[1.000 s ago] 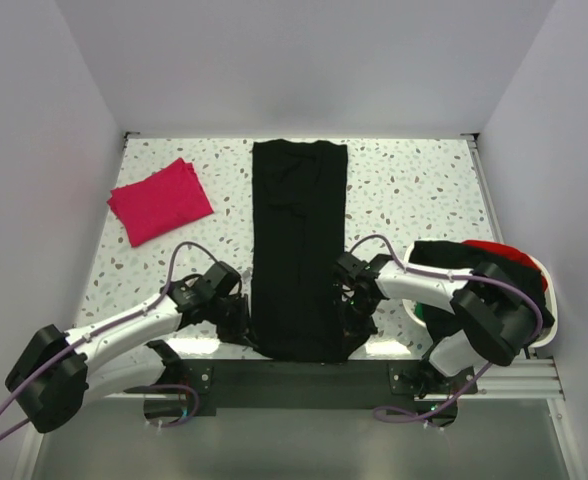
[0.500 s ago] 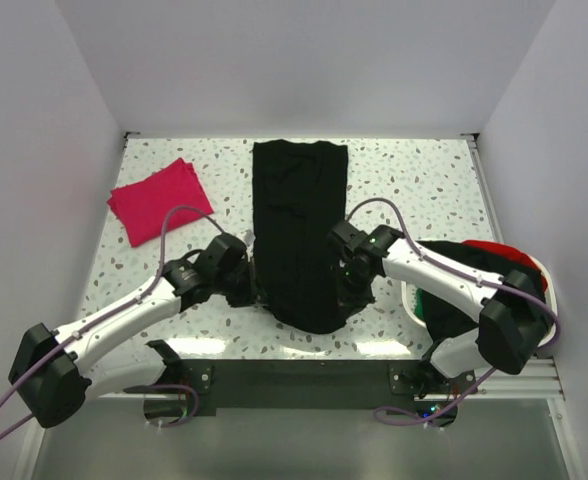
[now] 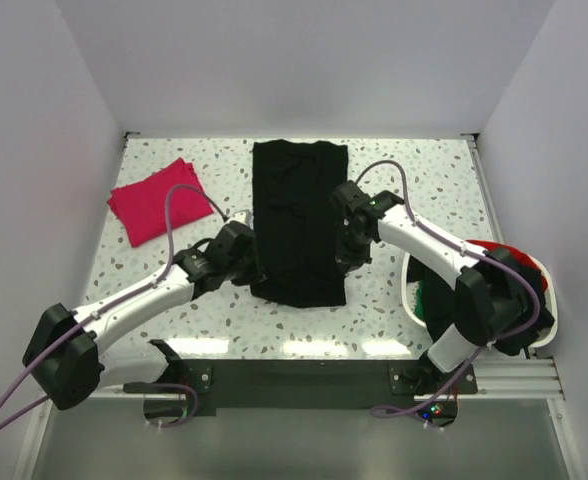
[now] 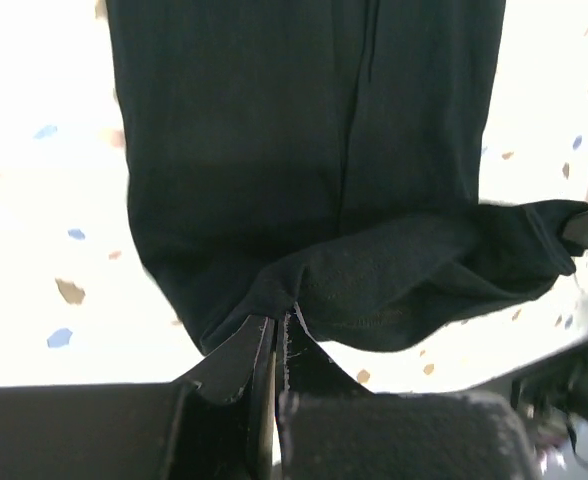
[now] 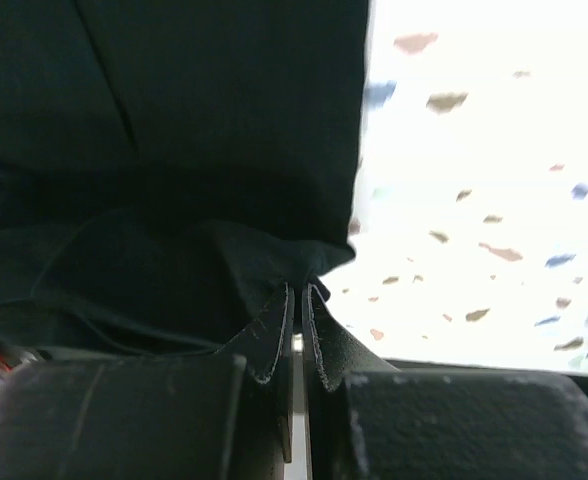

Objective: Fold and stack the t-shirts
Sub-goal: Fold the tshirt

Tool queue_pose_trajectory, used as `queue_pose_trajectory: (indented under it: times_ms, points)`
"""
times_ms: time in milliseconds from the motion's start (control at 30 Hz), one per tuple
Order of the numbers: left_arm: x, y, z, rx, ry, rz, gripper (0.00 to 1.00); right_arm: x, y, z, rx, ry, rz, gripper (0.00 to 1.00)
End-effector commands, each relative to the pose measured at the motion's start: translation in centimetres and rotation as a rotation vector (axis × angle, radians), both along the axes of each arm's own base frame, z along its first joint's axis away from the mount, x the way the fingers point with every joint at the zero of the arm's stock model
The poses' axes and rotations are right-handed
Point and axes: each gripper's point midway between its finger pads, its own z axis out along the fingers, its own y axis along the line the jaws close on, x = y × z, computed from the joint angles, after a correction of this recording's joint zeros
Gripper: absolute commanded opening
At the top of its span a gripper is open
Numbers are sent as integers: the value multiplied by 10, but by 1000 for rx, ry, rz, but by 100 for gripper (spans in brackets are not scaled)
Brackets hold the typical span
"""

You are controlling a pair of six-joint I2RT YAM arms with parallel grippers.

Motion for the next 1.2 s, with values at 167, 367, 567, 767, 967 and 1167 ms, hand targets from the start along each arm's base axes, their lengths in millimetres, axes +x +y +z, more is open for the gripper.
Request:
queue_pose_trajectory:
  times_ms: [167,367,567,767,967,1167]
  points:
    - [81,-2,29,-30,-218,49,0,78,1,11,-8,-136,-5,0]
    - [114,-6,25,-39,-240,14,0,115,3,11,-34,-174,-11,0]
    - [142,-7,27,-10,-267,16,0,140,-5,7,-44,-183,-37,0]
    - [174,0,26,-6,-276,46,0,165,-9,7,-61,-192,-45,0]
    - [199,1,15,9,-262,50,0,187,-9,3,-79,-194,-43,0]
    - [222,5,7,35,-256,89,14,210,-10,-2,-89,-200,-50,0]
